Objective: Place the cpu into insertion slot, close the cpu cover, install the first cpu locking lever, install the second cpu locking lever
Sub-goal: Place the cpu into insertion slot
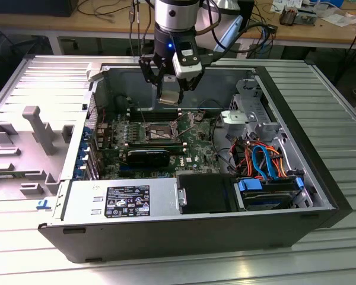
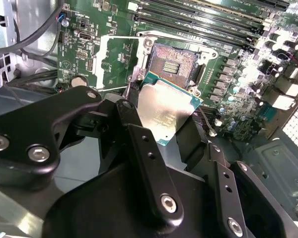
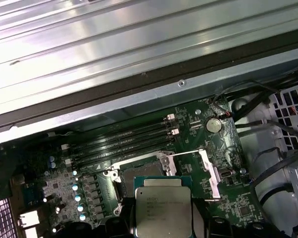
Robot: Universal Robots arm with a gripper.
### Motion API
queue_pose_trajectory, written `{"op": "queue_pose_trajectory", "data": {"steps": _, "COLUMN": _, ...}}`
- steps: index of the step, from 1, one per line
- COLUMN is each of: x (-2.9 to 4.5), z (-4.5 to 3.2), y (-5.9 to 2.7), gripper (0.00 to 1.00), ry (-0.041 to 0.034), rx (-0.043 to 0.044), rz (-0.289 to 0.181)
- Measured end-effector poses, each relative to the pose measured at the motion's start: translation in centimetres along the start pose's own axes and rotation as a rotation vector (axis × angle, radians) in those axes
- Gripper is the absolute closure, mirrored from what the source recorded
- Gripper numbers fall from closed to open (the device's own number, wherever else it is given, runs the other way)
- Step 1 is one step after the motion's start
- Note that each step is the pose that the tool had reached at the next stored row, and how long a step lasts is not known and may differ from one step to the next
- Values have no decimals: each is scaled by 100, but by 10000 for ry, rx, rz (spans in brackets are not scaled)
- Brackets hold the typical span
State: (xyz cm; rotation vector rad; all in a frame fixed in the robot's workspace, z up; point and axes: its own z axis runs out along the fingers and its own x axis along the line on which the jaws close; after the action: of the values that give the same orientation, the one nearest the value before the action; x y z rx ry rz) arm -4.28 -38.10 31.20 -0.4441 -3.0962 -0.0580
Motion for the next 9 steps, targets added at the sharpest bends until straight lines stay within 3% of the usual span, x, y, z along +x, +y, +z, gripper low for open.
{"op": "queue_pose_trajectory", "data": {"steps": 9, "x": 0, "z": 9, "y": 0, "gripper": 46, "ry": -27, "rx": 2, "rz": 659}}
